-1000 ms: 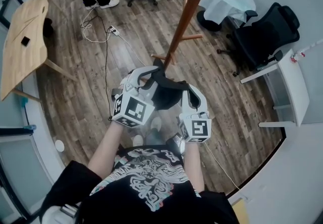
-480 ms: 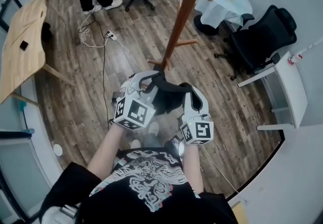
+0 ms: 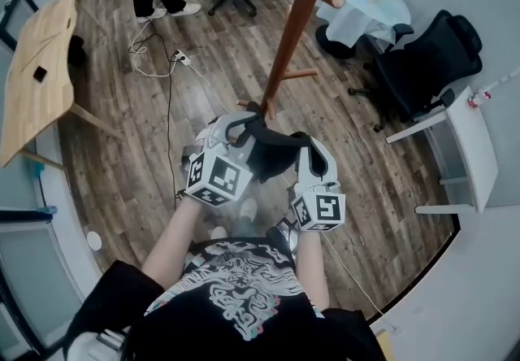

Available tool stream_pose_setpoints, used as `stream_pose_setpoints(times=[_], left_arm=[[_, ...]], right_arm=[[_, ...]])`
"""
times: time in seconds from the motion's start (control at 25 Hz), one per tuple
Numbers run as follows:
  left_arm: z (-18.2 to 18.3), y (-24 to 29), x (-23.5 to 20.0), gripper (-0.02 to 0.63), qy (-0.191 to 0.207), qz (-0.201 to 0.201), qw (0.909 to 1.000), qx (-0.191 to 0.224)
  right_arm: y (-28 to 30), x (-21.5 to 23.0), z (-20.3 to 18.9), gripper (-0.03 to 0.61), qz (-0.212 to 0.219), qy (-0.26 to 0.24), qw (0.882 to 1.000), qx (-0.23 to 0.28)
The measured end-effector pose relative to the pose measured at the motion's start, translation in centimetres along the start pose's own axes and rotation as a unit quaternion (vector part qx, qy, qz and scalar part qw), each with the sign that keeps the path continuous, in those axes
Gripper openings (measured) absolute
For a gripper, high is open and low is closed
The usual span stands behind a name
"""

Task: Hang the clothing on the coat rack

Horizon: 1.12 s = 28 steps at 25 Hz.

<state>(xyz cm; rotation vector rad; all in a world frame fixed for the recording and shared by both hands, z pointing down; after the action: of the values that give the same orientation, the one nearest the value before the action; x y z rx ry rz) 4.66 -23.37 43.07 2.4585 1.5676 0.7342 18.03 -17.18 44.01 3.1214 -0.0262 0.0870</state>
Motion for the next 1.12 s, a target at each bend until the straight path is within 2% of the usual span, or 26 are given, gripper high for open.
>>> stream_pose_setpoints(times=[0.56,1.12], left_arm=[[-0.6,1.0,-2.5,0.017,-0.009,0.025,0.9993,-0.026],[-0.4,2.4,-3.7,0.017,-0.016,0.04,0.9985,-0.033]], right_arm=[[3.5,0.2,0.4,0.002,0.03,0.007,1.0,0.004],[5.6,1.3,0.9,0.002,0.048,0.003,0.999,0.01]])
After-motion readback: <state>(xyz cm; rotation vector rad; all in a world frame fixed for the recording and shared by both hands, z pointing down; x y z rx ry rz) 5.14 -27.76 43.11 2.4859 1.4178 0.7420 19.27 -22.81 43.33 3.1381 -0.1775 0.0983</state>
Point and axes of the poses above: the fingertips, and each gripper's own axes: y forward along the fingers, x to its right, z out of its top, the point moved 4 cm from there along -y, backward along the fingers, and after that the axes turned 8 degrees about -z, right-handed, at the moved point
